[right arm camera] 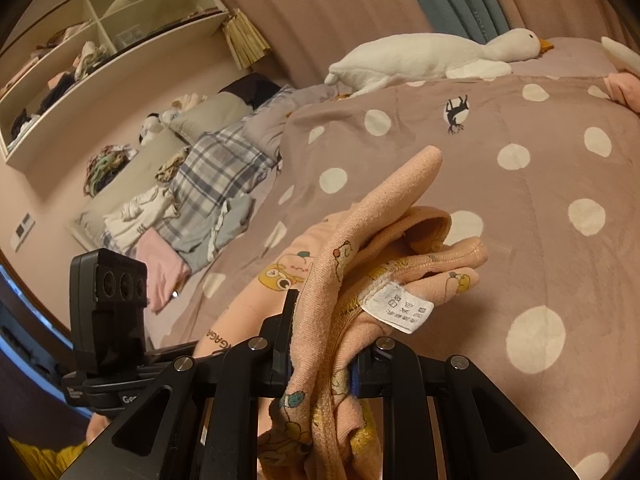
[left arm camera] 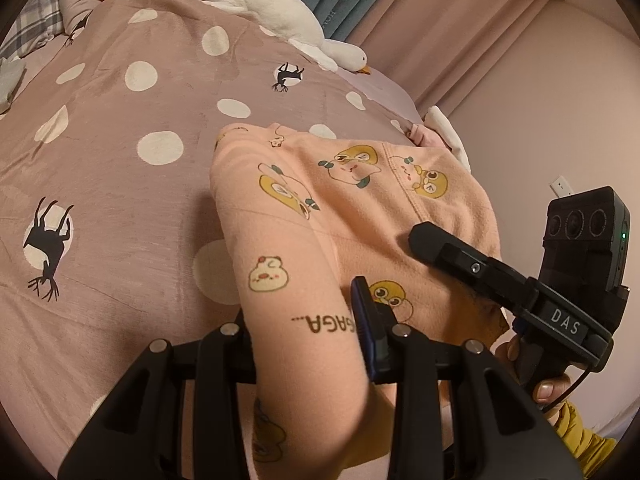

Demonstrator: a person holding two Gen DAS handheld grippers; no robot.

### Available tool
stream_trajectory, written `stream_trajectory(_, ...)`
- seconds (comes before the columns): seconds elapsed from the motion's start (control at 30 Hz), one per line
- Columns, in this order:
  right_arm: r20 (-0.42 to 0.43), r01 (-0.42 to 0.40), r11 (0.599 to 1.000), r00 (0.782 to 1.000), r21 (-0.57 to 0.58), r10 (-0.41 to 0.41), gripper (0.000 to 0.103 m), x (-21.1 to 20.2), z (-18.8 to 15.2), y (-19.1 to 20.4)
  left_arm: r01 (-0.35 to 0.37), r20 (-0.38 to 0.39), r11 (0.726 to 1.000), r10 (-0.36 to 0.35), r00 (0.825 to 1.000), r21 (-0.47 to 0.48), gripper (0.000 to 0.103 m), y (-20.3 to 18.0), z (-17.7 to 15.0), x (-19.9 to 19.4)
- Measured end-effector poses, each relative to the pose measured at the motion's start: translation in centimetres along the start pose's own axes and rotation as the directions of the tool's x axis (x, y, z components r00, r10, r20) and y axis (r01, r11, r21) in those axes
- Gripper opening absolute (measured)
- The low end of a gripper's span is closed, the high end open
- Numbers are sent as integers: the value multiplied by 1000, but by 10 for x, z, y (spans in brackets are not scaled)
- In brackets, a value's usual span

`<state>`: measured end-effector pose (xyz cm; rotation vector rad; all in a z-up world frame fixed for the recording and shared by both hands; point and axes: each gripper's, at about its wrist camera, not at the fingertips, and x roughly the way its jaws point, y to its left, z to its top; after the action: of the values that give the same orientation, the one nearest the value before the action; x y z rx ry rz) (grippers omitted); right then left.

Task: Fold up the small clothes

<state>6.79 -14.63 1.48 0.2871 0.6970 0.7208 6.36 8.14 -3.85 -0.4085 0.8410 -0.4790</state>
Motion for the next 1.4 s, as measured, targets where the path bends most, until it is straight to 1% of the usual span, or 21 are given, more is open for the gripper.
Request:
stream_trajectory(0.3, -17, 2, 1000, 1000, -12, -2, 21, 18, 5, 3, -6, -7, 1000, 6, 1000, -19, 34, 16, 10, 8)
stream_trajectory(0.67, -28, 2, 1000, 1000, -4, -2, 21, 35, 11, -7, -16, -23, 999, 15, 1000, -34, 34, 28, 22, 29)
stream_trajectory(1.07, -16, 6, 1000, 1000, 6, -6, 22, 46, 21, -23, -15, -25, 999, 14, 1000, -34, 34, 31, 39, 50)
stream_trajectory(1.4, -14, 9, 1000, 1000, 8, -8, 22, 51, 27, -30, -16, -29, 999, 15, 999, -35, 34, 34, 44, 58)
